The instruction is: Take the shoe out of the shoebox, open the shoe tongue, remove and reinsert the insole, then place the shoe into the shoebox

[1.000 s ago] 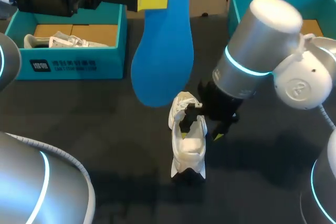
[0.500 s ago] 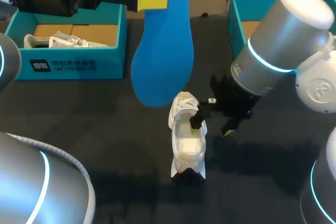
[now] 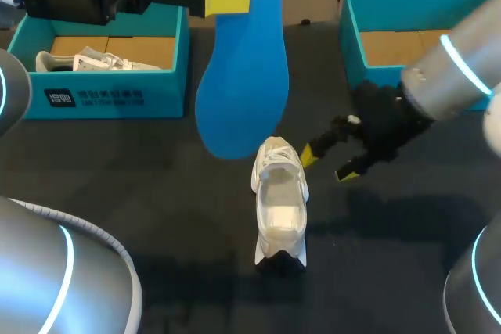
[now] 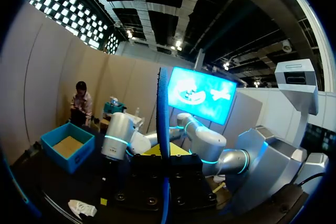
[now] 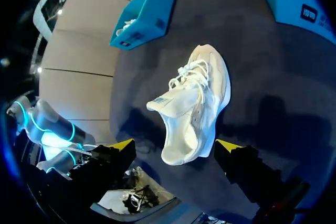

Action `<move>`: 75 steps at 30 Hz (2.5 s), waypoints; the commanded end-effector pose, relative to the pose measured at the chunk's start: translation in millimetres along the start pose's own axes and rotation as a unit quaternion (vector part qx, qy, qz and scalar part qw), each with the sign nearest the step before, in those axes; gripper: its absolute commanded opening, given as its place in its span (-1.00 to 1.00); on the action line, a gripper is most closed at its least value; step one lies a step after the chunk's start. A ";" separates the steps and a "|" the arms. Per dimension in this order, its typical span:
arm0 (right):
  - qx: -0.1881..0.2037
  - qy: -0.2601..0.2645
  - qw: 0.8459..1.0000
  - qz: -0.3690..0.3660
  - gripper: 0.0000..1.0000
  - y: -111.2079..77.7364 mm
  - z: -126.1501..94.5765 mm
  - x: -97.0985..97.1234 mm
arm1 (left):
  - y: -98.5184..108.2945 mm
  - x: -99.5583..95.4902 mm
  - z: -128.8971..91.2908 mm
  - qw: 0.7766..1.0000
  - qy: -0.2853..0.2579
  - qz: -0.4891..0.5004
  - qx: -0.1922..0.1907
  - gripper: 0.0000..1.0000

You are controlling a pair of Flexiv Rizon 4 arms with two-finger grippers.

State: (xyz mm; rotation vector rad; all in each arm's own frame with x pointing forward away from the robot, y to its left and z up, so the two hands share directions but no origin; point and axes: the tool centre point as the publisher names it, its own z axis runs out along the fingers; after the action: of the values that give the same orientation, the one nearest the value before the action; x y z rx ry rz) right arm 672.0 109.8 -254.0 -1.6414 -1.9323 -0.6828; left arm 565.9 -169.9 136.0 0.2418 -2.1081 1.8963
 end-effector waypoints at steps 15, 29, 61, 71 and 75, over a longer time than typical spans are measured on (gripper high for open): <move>-0.038 0.119 0.992 -0.011 1.00 -17.7 -24.0 -10.6 | -1.2 -0.3 1.0 1.000 -0.001 0.000 -0.002 -1.00; -0.057 0.216 0.975 0.012 1.00 2.1 -51.6 16.2 | -1.2 -0.3 1.0 1.000 -0.001 0.000 -0.002 -1.00; -0.061 0.251 0.966 0.015 1.00 7.4 -65.0 27.7 | -1.2 -0.3 1.0 1.000 -0.001 0.000 -0.002 -1.00; -0.061 0.251 0.966 0.015 1.00 7.4 -65.0 27.7 | -0.3 -16.2 -2.1 0.999 0.022 0.043 0.010 -1.00; -0.061 0.251 0.966 0.015 1.00 7.4 -65.0 27.7 | -2.6 -23.0 -5.7 0.991 0.024 0.129 0.015 -1.00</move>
State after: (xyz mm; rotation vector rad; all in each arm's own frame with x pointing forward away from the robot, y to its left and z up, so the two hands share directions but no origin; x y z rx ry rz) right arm 678.9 86.2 -186.3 -1.3868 -1.5197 -1.1047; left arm 582.8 -165.2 133.4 0.0303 -2.1550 2.0153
